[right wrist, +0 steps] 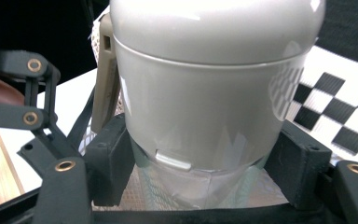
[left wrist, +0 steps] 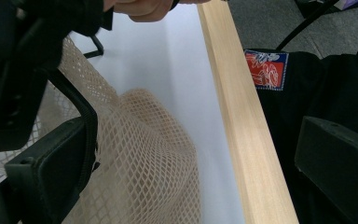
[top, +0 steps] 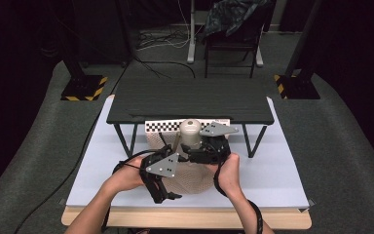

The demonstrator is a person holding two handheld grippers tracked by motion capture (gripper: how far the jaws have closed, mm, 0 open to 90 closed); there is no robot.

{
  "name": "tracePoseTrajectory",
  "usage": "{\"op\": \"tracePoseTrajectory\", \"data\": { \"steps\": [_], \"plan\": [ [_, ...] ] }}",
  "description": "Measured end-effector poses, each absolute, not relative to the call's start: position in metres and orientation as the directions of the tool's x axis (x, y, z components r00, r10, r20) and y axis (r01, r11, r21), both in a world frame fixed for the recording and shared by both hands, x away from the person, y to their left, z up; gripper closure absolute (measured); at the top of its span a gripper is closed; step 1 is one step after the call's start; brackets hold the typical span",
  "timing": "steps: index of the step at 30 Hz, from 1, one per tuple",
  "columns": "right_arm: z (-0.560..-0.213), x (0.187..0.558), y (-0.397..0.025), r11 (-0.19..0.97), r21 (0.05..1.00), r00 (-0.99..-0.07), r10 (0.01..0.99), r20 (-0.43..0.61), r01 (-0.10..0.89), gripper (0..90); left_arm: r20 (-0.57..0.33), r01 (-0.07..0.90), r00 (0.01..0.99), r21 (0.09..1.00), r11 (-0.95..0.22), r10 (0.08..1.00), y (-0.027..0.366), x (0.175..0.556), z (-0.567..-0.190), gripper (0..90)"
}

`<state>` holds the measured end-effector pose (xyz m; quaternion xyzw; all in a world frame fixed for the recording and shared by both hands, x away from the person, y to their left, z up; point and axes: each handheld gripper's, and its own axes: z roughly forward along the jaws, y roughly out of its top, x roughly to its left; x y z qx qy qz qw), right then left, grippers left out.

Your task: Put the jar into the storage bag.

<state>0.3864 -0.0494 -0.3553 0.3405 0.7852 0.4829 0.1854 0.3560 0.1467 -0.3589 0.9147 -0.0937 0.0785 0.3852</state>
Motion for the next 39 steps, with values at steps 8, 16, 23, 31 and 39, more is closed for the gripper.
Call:
{"op": "tracePoseTrajectory", "data": {
  "steps": [8,16,23,31,39],
  "plan": [
    [-0.360,0.386,-0.047,0.320,0.877,-0.707,0.707,0.031,0.358,28.9,0.216,-0.230,0.970,0.687,-0.689,-0.109,0.147,0.356,-0.359,0.0],
    [-0.361,0.386,-0.049,0.324,0.878,-0.720,0.693,0.033,0.352,26.9,0.220,-0.231,0.970,0.685,-0.691,-0.107,0.147,0.356,-0.359,0.0],
    [-0.349,0.380,-0.057,0.351,0.884,-0.749,0.663,-0.002,0.308,8.9,0.229,-0.234,0.968,0.699,-0.676,-0.098,0.152,0.356,-0.355,0.1],
    [-0.340,0.363,-0.079,0.342,0.906,-0.776,0.630,-0.024,0.250,2.0,0.245,-0.218,0.968,0.715,-0.664,-0.053,0.165,0.357,-0.345,0.2],
    [-0.364,0.350,-0.119,0.367,0.885,-0.739,0.673,-0.040,0.286,1.8,0.258,-0.151,0.965,0.698,-0.700,0.050,0.196,0.362,-0.352,0.1]
  ]
}}
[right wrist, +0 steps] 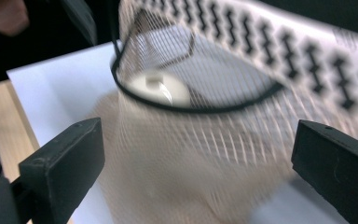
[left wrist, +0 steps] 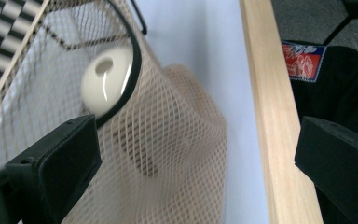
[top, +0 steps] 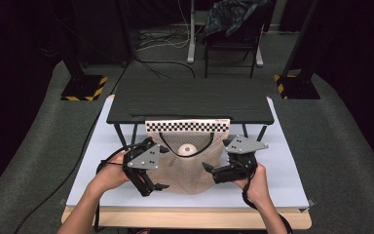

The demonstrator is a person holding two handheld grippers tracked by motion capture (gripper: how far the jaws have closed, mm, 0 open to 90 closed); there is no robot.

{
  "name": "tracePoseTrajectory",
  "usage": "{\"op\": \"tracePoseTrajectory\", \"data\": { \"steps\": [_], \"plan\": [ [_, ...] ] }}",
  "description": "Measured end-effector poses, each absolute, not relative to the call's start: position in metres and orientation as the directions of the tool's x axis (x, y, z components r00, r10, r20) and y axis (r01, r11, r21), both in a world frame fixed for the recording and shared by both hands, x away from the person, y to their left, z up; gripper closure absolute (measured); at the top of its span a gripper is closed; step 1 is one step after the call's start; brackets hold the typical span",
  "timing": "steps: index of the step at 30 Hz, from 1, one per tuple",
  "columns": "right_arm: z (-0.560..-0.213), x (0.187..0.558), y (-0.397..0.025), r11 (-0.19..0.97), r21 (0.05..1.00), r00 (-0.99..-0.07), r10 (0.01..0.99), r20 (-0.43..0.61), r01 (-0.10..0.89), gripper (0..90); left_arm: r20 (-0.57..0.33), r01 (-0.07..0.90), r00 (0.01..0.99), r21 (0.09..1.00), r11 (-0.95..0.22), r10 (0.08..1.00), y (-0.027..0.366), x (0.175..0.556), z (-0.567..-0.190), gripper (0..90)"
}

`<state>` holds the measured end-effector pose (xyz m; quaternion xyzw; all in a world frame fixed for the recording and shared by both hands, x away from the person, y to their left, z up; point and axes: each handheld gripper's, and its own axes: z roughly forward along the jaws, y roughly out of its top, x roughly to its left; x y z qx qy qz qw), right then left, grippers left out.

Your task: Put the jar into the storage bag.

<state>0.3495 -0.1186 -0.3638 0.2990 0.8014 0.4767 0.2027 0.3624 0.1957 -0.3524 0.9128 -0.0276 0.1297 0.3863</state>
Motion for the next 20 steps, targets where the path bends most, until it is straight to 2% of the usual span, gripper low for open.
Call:
{"op": "tracePoseTrajectory", "data": {
  "steps": [5,13,14,15,20],
  "plan": [
    [-0.393,0.347,-0.149,0.345,0.877,-0.695,0.719,-0.017,0.335,2.0,0.237,-0.115,0.969,0.693,-0.712,0.073,0.210,0.368,-0.371,0.1],
    [-0.460,0.355,-0.191,0.329,0.834,-0.625,0.780,0.023,0.442,2.8,0.171,-0.068,0.982,0.700,-0.711,0.075,0.228,0.380,-0.424,0.0],
    [-0.460,0.355,-0.191,0.329,0.834,-0.625,0.780,0.023,0.442,2.8,0.165,-0.066,0.984,0.697,-0.714,0.070,0.230,0.382,-0.431,0.0],
    [-0.475,0.357,-0.199,0.323,0.821,-0.615,0.788,0.042,0.470,2.7,0.131,-0.036,0.988,0.707,-0.706,0.080,0.234,0.388,-0.443,0.0],
    [-0.493,0.358,-0.209,0.326,0.807,-0.598,0.801,0.041,0.492,2.7,0.082,0.008,0.992,0.710,-0.704,0.094,0.242,0.398,-0.462,0.0]
  ]
}}
